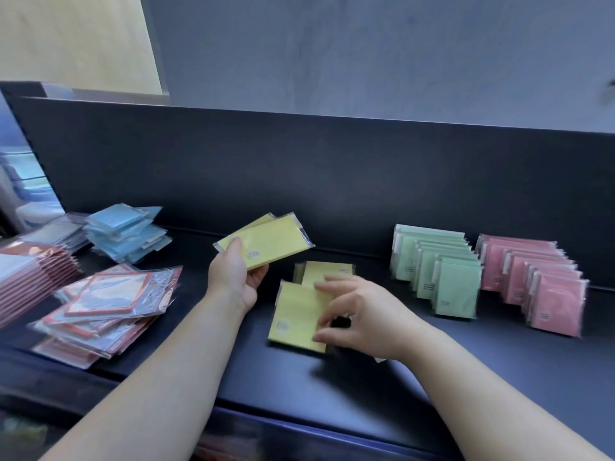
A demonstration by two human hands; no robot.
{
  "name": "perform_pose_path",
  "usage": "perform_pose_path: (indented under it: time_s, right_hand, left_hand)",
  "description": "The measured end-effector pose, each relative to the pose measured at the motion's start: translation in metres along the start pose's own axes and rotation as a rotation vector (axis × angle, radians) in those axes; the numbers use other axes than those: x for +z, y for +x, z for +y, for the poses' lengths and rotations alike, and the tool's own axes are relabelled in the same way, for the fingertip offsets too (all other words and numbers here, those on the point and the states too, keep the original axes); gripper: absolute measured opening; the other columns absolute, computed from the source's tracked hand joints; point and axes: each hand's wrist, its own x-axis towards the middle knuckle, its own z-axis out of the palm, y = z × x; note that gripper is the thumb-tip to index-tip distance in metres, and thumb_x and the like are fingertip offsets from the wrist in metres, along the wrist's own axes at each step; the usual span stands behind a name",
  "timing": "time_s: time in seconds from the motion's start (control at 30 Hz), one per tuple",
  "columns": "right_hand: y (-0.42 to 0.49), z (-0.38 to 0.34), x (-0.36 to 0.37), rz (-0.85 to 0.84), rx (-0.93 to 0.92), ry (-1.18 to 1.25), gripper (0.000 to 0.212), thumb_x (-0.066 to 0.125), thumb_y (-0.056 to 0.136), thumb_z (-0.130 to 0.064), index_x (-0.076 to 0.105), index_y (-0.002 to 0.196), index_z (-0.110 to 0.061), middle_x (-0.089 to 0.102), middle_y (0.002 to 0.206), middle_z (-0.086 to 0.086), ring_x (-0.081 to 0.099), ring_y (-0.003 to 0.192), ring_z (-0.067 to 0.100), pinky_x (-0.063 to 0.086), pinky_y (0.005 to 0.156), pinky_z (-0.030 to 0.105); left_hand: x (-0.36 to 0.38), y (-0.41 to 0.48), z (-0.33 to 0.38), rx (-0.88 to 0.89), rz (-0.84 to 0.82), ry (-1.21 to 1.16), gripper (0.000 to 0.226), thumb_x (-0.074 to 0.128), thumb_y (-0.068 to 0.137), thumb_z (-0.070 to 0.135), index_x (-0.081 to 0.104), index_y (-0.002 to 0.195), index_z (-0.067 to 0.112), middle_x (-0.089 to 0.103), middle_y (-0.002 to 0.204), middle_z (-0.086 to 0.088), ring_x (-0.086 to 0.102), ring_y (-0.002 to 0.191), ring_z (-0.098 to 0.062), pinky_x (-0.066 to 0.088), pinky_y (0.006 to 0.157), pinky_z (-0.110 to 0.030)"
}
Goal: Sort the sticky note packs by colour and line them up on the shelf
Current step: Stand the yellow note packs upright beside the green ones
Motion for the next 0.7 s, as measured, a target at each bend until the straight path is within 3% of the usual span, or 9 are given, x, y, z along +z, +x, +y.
perform_pose_path:
  time_s: [0.07, 0.13, 0.17, 0.23, 0.33, 0.4, 0.5, 0.6, 0.7]
  right_hand:
    - [-0.002, -0.002, 0.003, -0.024, -0.025, 0.012, 0.021, 0.073, 0.078, -0.044, 0.077, 0.083, -0.024, 0.069, 0.112, -0.007, 0.052, 0.120, 0.006, 0.040, 0.100, 0.022]
    - [0.000, -0.001, 0.003, 0.077, -0.040, 0.030, 0.024, 0.068, 0.079, -0.044, 0.075, 0.083, -0.022, 0.071, 0.098, -0.007, 0.060, 0.106, 0.011, 0.048, 0.090, 0.030]
    - [0.001, 0.000, 0.002, 0.146, -0.010, 0.040, 0.024, 0.067, 0.081, -0.043, 0.074, 0.091, -0.023, 0.069, 0.104, -0.007, 0.059, 0.106, 0.011, 0.048, 0.091, 0.032]
    - [0.004, 0.005, 0.000, 0.176, 0.105, -0.012, 0.039, 0.065, 0.086, -0.041, 0.063, 0.122, -0.026, 0.055, 0.134, -0.007, 0.046, 0.126, 0.012, 0.038, 0.107, 0.033]
    - [0.005, 0.014, 0.002, -0.039, 0.230, -0.161, 0.066, 0.059, 0.087, -0.050, 0.035, 0.145, -0.029, 0.026, 0.156, -0.005, 0.017, 0.145, 0.016, 0.017, 0.118, 0.033]
    - [0.005, 0.015, 0.003, -0.065, 0.210, -0.187, 0.060, 0.062, 0.086, -0.048, 0.042, 0.140, -0.030, 0.036, 0.150, -0.005, 0.016, 0.146, 0.017, 0.013, 0.118, 0.034]
    - [0.005, 0.008, 0.004, 0.046, 0.099, -0.164, 0.040, 0.066, 0.084, -0.039, 0.062, 0.123, -0.029, 0.058, 0.127, -0.007, 0.030, 0.142, 0.019, 0.011, 0.116, 0.033]
    - [0.002, 0.001, 0.005, 0.104, -0.052, -0.092, 0.034, 0.065, 0.079, -0.044, 0.073, 0.106, -0.025, 0.069, 0.106, -0.005, 0.057, 0.119, 0.021, 0.027, 0.106, 0.025]
    - [-0.004, -0.013, 0.003, -0.034, -0.133, -0.039, 0.044, 0.059, 0.075, -0.058, 0.074, 0.102, -0.025, 0.066, 0.102, -0.008, 0.061, 0.096, 0.013, 0.046, 0.086, 0.024]
  left_hand:
    - [-0.001, -0.001, 0.001, 0.012, -0.012, 0.007, 0.013, 0.055, 0.097, 0.029, 0.059, 0.091, 0.018, 0.067, 0.081, 0.000, 0.065, 0.070, -0.014, 0.053, 0.050, -0.022]
    - [-0.002, -0.001, 0.001, 0.017, -0.043, 0.020, 0.014, 0.062, 0.093, 0.031, 0.059, 0.093, 0.018, 0.067, 0.082, 0.002, 0.065, 0.072, -0.013, 0.053, 0.051, -0.022]
    - [-0.002, -0.001, 0.001, 0.018, -0.059, 0.038, 0.012, 0.064, 0.092, 0.029, 0.059, 0.093, 0.018, 0.067, 0.083, 0.002, 0.065, 0.073, -0.013, 0.053, 0.051, -0.021]
    - [-0.002, -0.001, 0.000, 0.012, -0.077, 0.065, 0.006, 0.064, 0.091, 0.018, 0.060, 0.094, 0.018, 0.067, 0.087, 0.001, 0.065, 0.074, -0.013, 0.052, 0.049, -0.021]
    - [-0.002, -0.001, -0.001, 0.008, -0.065, 0.062, 0.009, 0.061, 0.092, 0.009, 0.059, 0.093, 0.017, 0.066, 0.086, -0.001, 0.065, 0.073, -0.014, 0.053, 0.049, -0.021]
    - [-0.002, -0.001, -0.001, 0.003, -0.058, 0.049, 0.008, 0.061, 0.092, 0.009, 0.059, 0.093, 0.016, 0.067, 0.086, -0.001, 0.066, 0.073, -0.014, 0.053, 0.050, -0.021]
    - [-0.003, 0.001, -0.001, 0.002, -0.055, 0.051, 0.009, 0.061, 0.092, 0.010, 0.060, 0.098, 0.017, 0.067, 0.087, -0.001, 0.066, 0.074, -0.014, 0.053, 0.051, -0.021]
    - [-0.004, 0.002, -0.001, -0.001, -0.069, 0.055, 0.010, 0.061, 0.092, 0.011, 0.060, 0.099, 0.018, 0.068, 0.086, 0.000, 0.067, 0.073, -0.014, 0.053, 0.049, -0.021]
    - [-0.004, 0.003, -0.002, 0.008, -0.078, 0.063, 0.009, 0.061, 0.092, 0.011, 0.059, 0.096, 0.020, 0.068, 0.086, 0.001, 0.067, 0.075, -0.014, 0.053, 0.051, -0.021]
